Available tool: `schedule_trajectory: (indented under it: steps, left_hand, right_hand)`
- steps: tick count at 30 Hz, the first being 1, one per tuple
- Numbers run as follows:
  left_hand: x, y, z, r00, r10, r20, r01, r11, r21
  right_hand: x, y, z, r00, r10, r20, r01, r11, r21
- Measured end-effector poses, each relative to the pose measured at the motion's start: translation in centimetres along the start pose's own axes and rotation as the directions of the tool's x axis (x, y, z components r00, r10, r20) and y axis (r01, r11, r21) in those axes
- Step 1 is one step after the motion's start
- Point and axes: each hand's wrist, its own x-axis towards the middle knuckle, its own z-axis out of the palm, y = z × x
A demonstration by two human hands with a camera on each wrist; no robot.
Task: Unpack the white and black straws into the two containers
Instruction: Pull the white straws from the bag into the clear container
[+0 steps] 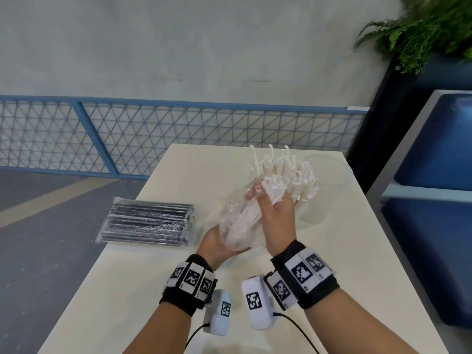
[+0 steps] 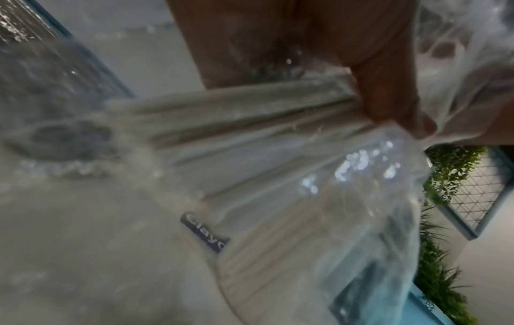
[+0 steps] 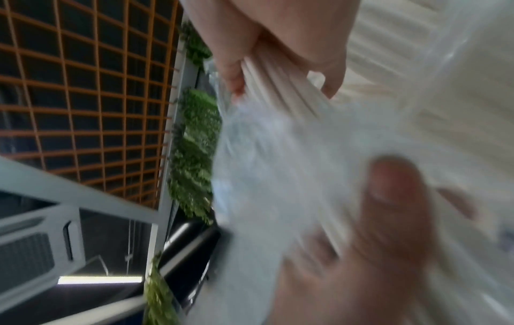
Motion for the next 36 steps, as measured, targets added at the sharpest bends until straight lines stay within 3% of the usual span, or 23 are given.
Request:
schedule_trajectory:
  steps: [3, 7, 11, 14, 17, 20, 27, 33, 36]
  left_hand:
    - [0.0, 0.0, 0.0, 1.0, -0.008, 0.001, 0.008, 0.999, -0.048]
    - [0.6, -0.3, 0.2, 0.999, -0.016, -0.046, 0.014, 0.999, -0.04]
    - [0.9, -0.6, -0.2, 0.999, -0.031, -0.036, 0.03, 0.999, -0.015]
    - [1.4, -1.8, -1.0, 0.985, -0.085, -0.151, 0.082, 0.996, -0.027]
    - [1.3, -2.4, -1.7, 0.963, -0.118, -0.241, 0.084, 0.986, -0.147]
    - [1.4, -2.4, -2.3, 0.957, -0.135, -0.255, 0.084, 0.976, -0.201]
    - [1.6, -2.2, -3.0, 0.945, -0.128, -0.302, 0.051, 0.967, -0.249]
    - [1.4, -2.4, -3.2, 0.948, -0.071, -0.311, -0.011, 0.967, -0.254]
    - [1.4, -2.3, -3.1, 0.947, -0.068, -0.315, -0.02, 0.963, -0.267]
  right_hand:
    - [0.9, -0.6, -0.6, 0.999, 0.035, 0.016, -0.036, 0.999, 0.04]
    - [0.5, 0.2, -0.5, 0.981, 0.165, 0.101, -0.158, 0.985, -0.069]
    - [1.6, -2.6, -1.4, 0.999, 0.023, -0.026, -0.022, 0.999, 0.047]
    - [3.4, -5.7, -2.7, 0.977, -0.135, -0.166, 0.146, 0.988, 0.053]
    - [4.6, -7.8, -3.6, 0.938, -0.277, -0.211, 0.289, 0.957, 0.028]
    - [4.7, -8.4, -3.5, 0.92, -0.346, -0.183, 0.339, 0.938, -0.071]
    - [3.9, -6.2, -1.6, 0.941, -0.338, 0.014, 0.33, 0.908, -0.26]
    - [5.0, -6.7, -1.5, 0.93, -0.364, -0.046, 0.345, 0.91, -0.23]
    - [5.4, -6.2, -1.4, 0.939, -0.343, 0.017, 0.332, 0.894, -0.301]
